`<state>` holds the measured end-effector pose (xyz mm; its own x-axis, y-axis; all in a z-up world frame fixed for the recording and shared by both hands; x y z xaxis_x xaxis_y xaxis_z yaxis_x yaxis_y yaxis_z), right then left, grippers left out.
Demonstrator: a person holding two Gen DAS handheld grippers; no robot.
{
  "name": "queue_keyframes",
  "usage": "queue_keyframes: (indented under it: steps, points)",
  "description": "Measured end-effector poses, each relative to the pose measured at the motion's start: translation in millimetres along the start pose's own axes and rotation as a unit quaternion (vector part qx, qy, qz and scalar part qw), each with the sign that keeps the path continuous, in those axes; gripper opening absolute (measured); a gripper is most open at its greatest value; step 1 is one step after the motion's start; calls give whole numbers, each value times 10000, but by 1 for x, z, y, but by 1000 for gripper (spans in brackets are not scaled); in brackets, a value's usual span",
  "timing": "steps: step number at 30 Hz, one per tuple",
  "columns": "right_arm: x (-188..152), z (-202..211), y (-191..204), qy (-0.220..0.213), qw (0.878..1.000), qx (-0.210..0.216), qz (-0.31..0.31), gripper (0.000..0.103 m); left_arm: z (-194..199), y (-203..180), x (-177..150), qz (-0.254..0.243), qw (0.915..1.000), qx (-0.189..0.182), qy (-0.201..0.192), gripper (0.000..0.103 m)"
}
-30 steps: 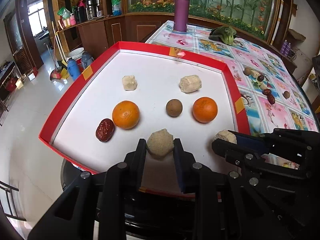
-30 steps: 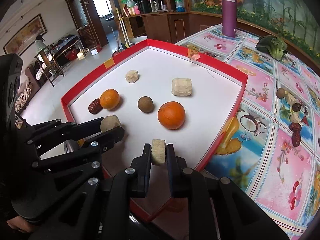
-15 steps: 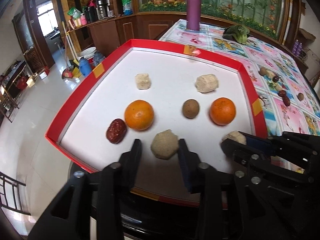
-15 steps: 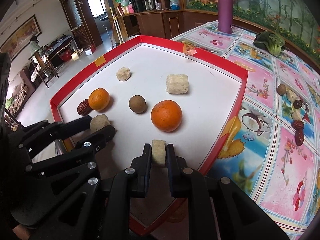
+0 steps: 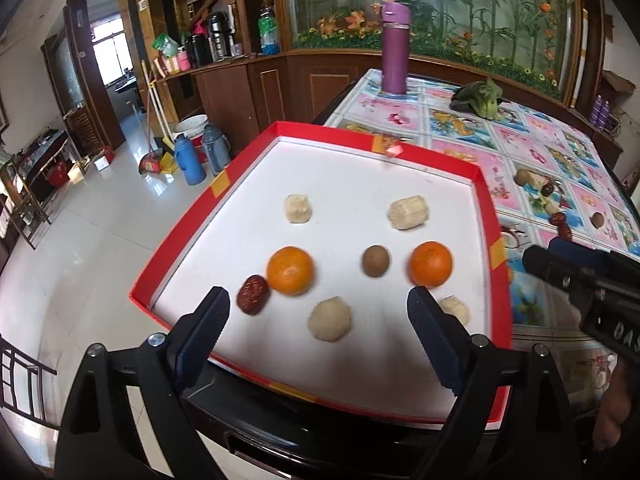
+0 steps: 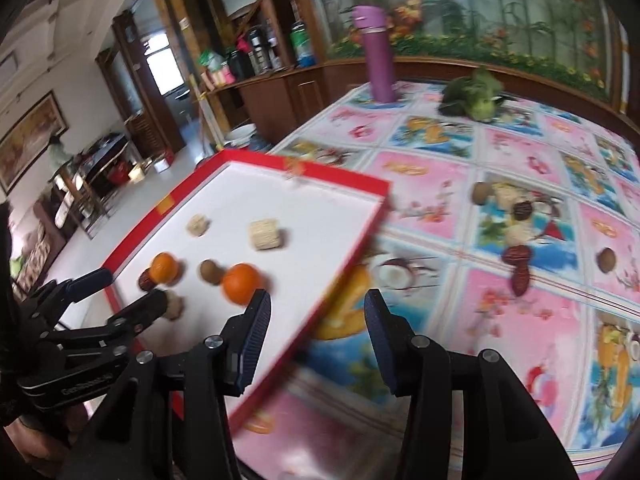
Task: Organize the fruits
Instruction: 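Carry the ball and cube into the tray and open both grippers, then grasp a dark red date with the left gripper while the right gripper grasps a brown kiwi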
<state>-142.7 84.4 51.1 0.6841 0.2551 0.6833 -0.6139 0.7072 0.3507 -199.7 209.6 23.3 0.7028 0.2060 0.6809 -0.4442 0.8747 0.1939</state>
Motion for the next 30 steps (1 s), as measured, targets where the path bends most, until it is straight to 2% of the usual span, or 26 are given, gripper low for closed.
queue_keyframes:
  steps: [6, 10, 16, 19, 21, 25, 27, 30]
  points:
    - [-2, 33, -60, -257, 9973, -526, -444, 48, 19, -40, 10, -432, 9983, -365, -147, 91]
    - [-5, 61, -104, -412, 9923, -863, -794, 48, 31, -80, 19, -772, 9939, -762, -201, 91]
    - [-8, 96, -166, -582, 9816, -1375, -1190, 48, 34, -149, 30, -1274, 9824, -1365, -82, 91]
    - [-6, 106, -197, -656, 9759, -1551, -1388, 48, 30, -188, 35, -1491, 9740, -1708, -46, 91]
    - [-3, 106, -218, -607, 9720, -1621, -1590, 48, 21, -210, 37, -1621, 9707, -1773, 5, 90]
    - [8, 98, -240, -540, 9707, -1572, -1737, 48, 3, -239, 36, -1686, 9670, -1885, 303, 70]
    - [13, 88, -245, -425, 9720, -1551, -1715, 48, -5, -247, 36, -1666, 9659, -1934, 427, 65]
    - [17, 76, -251, -309, 9721, -1560, -1723, 48, -13, -253, 35, -1620, 9650, -1981, 573, 64]
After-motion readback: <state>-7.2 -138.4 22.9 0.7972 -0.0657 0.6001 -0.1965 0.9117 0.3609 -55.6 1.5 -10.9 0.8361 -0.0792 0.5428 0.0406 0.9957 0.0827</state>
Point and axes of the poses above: each gripper's, at about its wrist camera, not at the fingertips, and z roughly against the way its jaws point, y to its left, x to its top, the point moved 4 cm from there along -z, roughly the way its jaws point, and after that the axes turned 11 degrees about x, right-handed, at the moved point
